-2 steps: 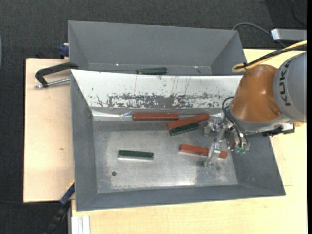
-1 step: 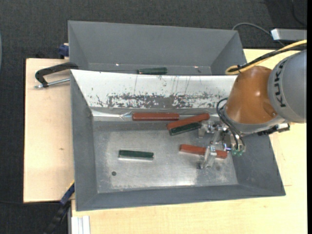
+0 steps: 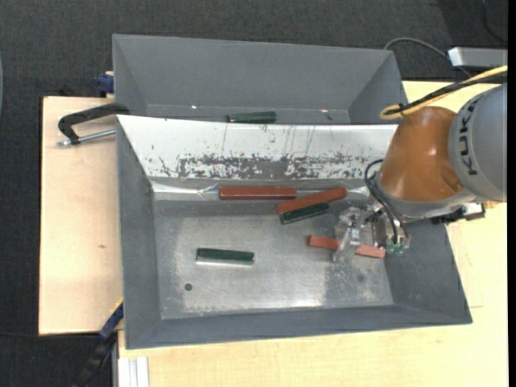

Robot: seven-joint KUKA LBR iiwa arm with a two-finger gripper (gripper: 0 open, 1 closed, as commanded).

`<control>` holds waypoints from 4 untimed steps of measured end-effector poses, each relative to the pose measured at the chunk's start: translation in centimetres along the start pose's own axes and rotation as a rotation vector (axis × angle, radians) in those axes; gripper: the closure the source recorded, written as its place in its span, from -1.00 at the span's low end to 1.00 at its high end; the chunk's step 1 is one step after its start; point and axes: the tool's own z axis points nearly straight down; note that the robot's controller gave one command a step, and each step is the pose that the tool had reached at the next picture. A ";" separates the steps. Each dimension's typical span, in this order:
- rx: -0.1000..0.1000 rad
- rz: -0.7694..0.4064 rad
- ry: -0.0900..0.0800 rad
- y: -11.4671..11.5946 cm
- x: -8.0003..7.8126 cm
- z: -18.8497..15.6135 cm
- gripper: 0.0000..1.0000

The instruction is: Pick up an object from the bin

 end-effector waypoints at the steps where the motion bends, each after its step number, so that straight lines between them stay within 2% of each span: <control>1: 0.000 0.010 0.000 -0.4 -0.1 0.0 1.00; 2: 0.001 0.010 0.001 -0.4 -0.1 -0.2 1.00; 4: 0.000 0.008 0.009 -0.3 0.1 -3.2 1.00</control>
Offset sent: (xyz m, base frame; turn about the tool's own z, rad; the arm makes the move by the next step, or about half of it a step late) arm 0.0002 -0.0001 0.0214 0.0000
